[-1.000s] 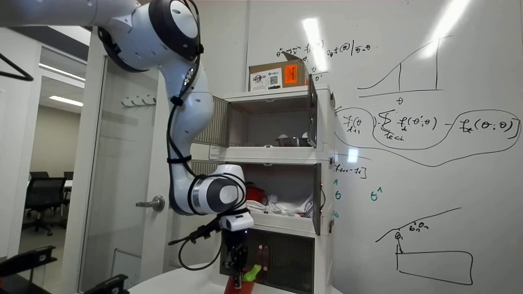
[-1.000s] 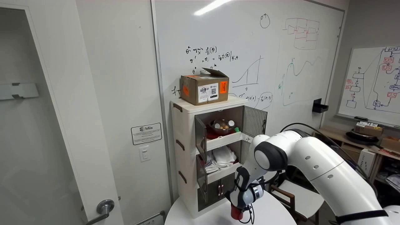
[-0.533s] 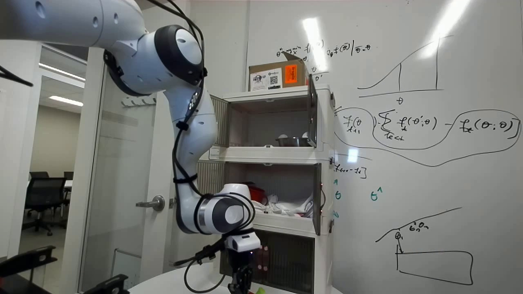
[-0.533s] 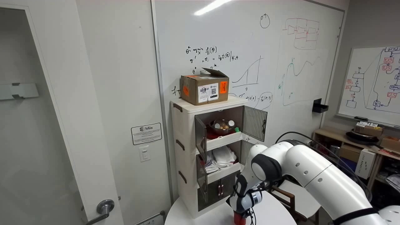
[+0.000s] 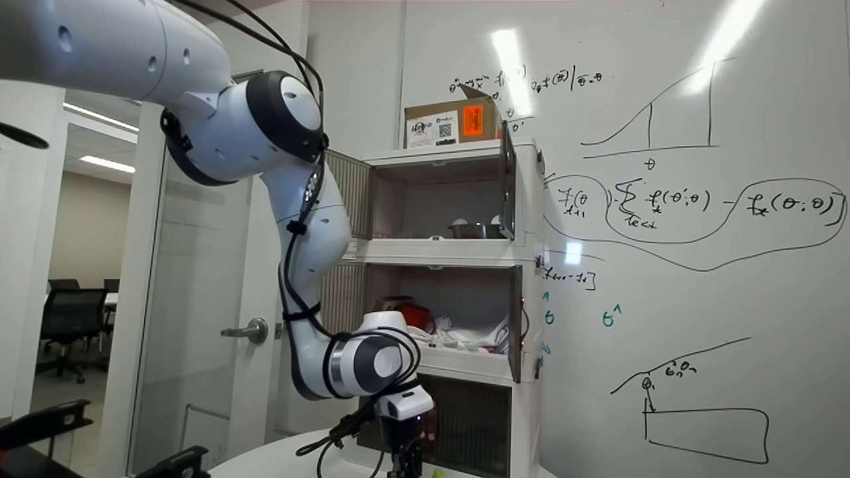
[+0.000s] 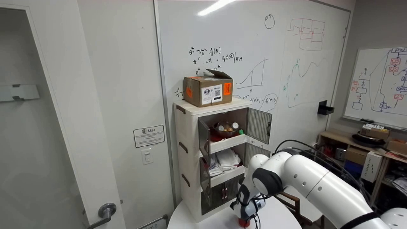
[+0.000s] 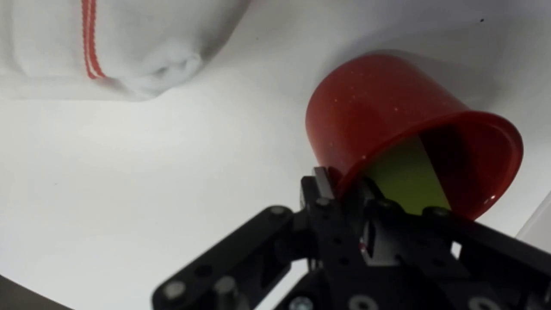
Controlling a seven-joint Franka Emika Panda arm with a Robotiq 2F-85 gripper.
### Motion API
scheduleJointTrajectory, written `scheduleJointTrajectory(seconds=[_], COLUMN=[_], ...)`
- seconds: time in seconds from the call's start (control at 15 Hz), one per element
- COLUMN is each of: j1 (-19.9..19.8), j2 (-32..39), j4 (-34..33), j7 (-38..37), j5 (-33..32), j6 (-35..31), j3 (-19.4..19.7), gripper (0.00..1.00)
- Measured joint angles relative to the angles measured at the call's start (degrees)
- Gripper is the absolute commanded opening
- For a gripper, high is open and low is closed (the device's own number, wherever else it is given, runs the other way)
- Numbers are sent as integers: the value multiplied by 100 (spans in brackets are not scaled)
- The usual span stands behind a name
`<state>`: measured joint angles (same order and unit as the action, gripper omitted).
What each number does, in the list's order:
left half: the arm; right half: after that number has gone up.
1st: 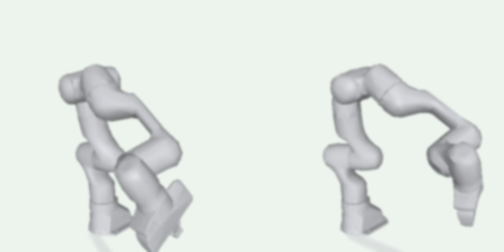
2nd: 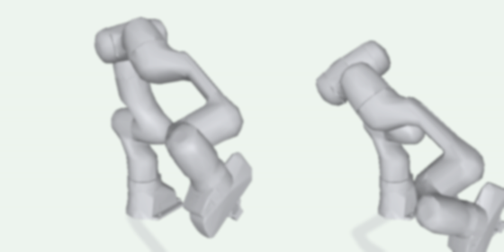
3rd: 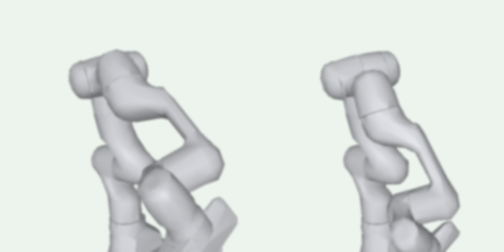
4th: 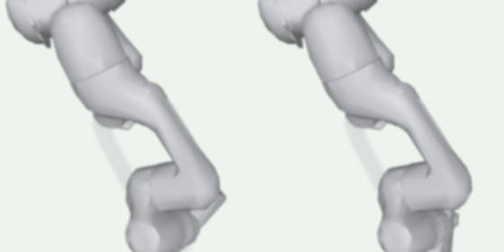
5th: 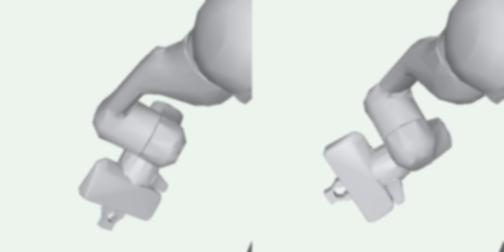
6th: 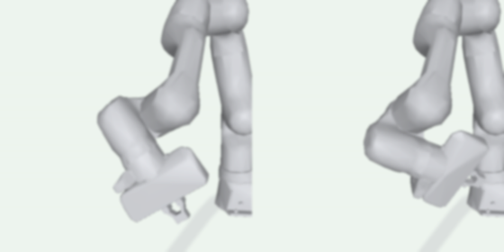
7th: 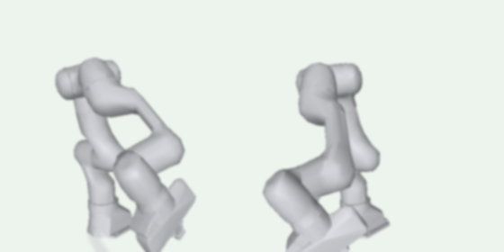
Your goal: Move the red cup to the table
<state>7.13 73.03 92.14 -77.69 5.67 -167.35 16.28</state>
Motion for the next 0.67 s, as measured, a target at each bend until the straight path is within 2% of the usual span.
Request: scheduleJointTrajectory(seconds=[0.47, 0.67], j1=[-39, -162], j2=[-34, -326], j4=[-70, 52], j7=[57, 462], j5=[0, -3], j6=[12, 222], j3=[-16, -35], gripper=[98, 100])
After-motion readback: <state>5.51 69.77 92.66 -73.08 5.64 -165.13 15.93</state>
